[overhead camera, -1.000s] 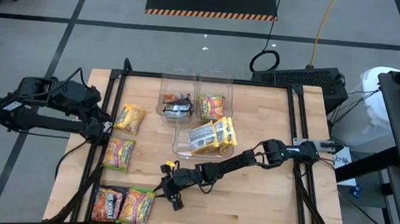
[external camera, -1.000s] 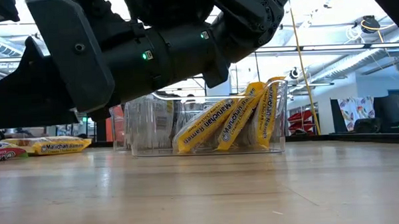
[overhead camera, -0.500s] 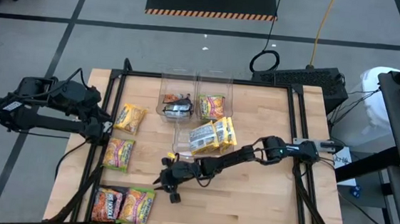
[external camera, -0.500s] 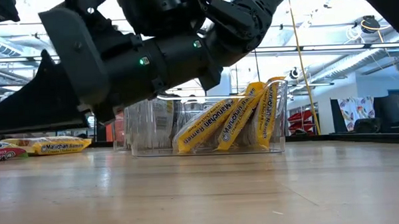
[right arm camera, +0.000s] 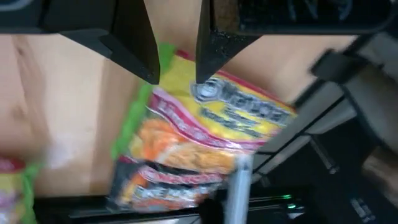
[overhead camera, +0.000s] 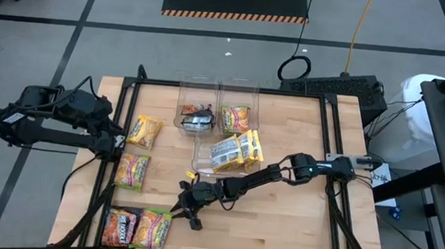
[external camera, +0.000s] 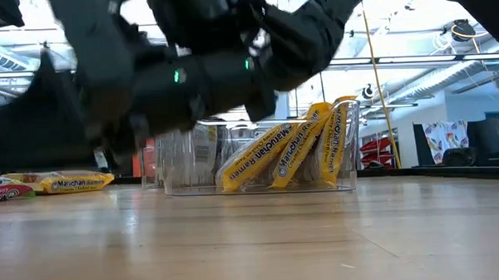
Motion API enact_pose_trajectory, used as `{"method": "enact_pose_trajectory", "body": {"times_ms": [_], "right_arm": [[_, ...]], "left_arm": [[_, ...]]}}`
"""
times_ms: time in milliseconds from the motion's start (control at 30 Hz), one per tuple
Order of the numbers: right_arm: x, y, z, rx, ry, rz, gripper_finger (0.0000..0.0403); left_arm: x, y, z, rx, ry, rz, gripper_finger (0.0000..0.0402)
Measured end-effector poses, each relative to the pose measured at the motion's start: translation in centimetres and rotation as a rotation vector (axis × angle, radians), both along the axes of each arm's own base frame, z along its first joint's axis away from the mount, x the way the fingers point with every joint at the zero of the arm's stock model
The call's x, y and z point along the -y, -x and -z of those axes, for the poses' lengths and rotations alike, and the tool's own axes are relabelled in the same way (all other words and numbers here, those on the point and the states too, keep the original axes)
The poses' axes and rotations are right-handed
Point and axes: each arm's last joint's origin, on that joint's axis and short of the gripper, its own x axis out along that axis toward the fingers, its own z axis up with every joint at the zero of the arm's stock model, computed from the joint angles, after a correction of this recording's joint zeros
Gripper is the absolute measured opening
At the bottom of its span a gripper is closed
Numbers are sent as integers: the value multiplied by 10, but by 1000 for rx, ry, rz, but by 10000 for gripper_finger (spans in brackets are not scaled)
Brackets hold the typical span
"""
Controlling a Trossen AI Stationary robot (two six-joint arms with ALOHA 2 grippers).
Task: Sort Maruchan noodles
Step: Put the green noodle pack into the top right transparent bin
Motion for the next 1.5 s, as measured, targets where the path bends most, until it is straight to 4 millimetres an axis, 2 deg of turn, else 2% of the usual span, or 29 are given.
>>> {"method": "enact_pose_trajectory", "body": {"times_ms": [100, 167, 367, 600, 833, 1033, 1267, 1500], "right_arm": [[0, -1, 15, 4, -17, 39, 98], [0, -1, 18, 1, -17, 43, 98], [1, -2, 14, 11, -17, 64, 98], [-3, 0, 14, -57, -147, 29, 98], [-11, 2, 15, -67, -141, 5, 98], [-5, 1, 17, -75, -105, 68, 98], [2, -2, 16, -92, -175, 98, 98], [-5, 0, 13, -96, -222, 15, 98]], "left_arm": [[0, 0, 0, 0, 6, -6, 79], [0, 0, 0, 1, 10, -11, 79], [0, 0, 0, 1, 10, -11, 79], [0, 0, 0, 1, 10, -11, 79], [0, 0, 0, 1, 11, -12, 79], [0, 0, 0, 1, 12, -14, 79], [0, 0, 0, 1, 15, -17, 79], [0, 0, 0, 1, 15, -18, 79]]}}
